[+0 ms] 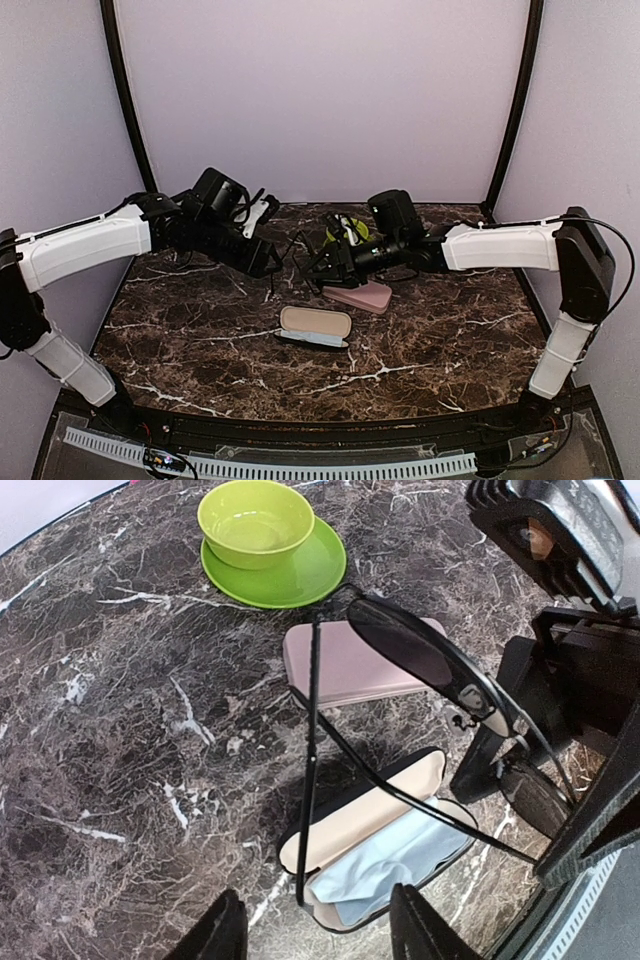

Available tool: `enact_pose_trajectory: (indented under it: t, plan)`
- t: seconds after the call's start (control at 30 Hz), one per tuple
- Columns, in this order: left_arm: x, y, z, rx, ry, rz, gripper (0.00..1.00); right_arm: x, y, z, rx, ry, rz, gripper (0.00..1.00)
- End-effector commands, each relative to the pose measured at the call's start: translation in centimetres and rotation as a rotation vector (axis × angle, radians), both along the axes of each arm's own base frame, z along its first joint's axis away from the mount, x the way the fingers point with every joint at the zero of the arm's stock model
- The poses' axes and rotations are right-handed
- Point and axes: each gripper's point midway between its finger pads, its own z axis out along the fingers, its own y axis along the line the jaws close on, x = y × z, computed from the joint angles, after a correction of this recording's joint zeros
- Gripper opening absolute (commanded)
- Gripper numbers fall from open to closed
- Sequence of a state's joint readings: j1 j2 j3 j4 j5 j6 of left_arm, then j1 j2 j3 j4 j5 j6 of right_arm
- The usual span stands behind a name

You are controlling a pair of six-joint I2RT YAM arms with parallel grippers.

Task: Organize the sunglasses
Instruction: Pass from the left arm to the right

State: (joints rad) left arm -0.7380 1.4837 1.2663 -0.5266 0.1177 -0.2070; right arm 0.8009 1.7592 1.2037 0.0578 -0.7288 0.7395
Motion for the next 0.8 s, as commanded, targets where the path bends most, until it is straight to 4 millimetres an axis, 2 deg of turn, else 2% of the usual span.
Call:
enact_pose_trajectory:
  t: [0.0, 0.07, 0.27, 0.43, 0.6, 0.77]
  plan:
    - [-1.3, 0.1, 0.7, -0.067, 0.049, -0.003, 0.52, 0.2, -0.2, 2.2, 0.054, -0.051, -0.004, 0.45]
    - [-1.1, 0.5, 0.6, -0.079, 0.056, 0.02, 0.51, 0.2, -0.2, 2.2, 0.054, -0.055, -0.003, 0.44]
    - [0.5, 2.8, 0.9, -0.111, 0.056, 0.115, 0.41, 0.1, -0.3, 2.3, 0.051, -0.061, 0.002, 0.44]
    - [2.6, 4.7, -0.4, -0.11, 0.076, 0.193, 0.34, 0.0, -0.3, 2.4, 0.052, -0.06, 0.007, 0.44]
    - [3.4, 3.0, -1.7, -0.126, 0.126, 0.153, 0.28, 0.1, -0.2, 2.6, 0.056, -0.063, 0.008, 0.44]
    - [3.2, 0.8, -2.2, -0.141, 0.152, 0.105, 0.2, 0.2, -0.1, 2.6, 0.057, -0.063, 0.006, 0.44]
